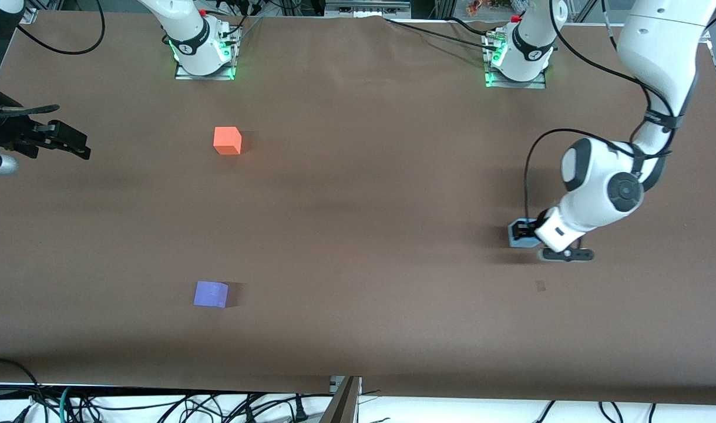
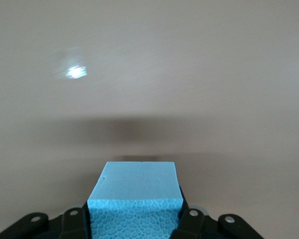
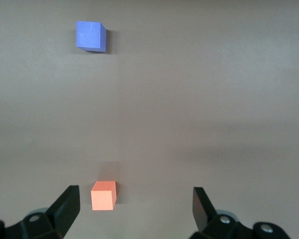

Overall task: Place blue block between orange and purple blocks
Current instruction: 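Close the left gripper on the light blue cube and lift it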

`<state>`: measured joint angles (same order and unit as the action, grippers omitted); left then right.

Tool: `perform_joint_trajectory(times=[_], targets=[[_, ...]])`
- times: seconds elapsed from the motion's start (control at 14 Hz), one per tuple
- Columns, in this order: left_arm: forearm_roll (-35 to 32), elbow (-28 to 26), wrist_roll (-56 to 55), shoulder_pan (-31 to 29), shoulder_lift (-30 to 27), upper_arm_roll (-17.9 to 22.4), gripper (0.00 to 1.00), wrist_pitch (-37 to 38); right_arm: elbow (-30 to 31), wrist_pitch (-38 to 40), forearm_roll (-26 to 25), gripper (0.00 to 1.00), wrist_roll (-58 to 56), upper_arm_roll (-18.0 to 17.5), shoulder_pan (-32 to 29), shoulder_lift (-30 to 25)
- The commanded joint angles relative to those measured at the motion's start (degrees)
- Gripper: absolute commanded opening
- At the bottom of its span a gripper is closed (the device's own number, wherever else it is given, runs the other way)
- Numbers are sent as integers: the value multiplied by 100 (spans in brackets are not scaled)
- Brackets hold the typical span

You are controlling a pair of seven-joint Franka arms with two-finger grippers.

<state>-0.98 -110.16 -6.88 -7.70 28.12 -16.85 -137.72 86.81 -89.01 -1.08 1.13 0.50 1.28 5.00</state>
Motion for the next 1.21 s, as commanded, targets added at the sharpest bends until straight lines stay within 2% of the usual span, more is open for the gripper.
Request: perform_joint_trajectory(times=[0.0, 0.21, 0.36, 0.57, 0.64, 0.71, 0.79, 0.93, 1.0, 1.14], targets=[[107, 634, -575, 819, 446, -11, 1, 140, -147, 33, -6, 100, -87, -6, -14, 71], [54, 1485, -2365, 1978, 1009, 6, 3, 140, -147, 33, -6, 100, -87, -6, -14, 71], [54, 2153, -3211, 2831, 1483, 94, 9, 149, -147, 33, -6, 100, -78, -6, -14, 71], [45, 3059, -4371, 3527, 2266, 129, 17, 123, -147, 33, -6, 100, -87, -6, -14, 71], [45, 3297, -4671, 3695, 2424, 182, 25, 114, -147, 33, -6, 100, -87, -6, -14, 71], [54, 3482, -4778, 3818, 2539, 234, 29, 114, -147, 33, -6, 100, -69, -6, -14, 71], [45, 3544, -4788, 3880, 2584, 252, 36, 105, -147, 33, -6, 100, -61, -6, -5, 71], [10, 3536, -4770, 3881, 2584, 279, 62, 96, -147, 33, -15, 100, -34, -15, 4, 71], [-7, 3493, -4709, 3863, 2558, 288, 98, 88, -147, 15, -6, 100, -34, -15, 4, 71], [-218, 3475, -4700, 3802, 2496, 305, 100, 88, -147, -37, -15, 100, -25, -23, 21, 71]])
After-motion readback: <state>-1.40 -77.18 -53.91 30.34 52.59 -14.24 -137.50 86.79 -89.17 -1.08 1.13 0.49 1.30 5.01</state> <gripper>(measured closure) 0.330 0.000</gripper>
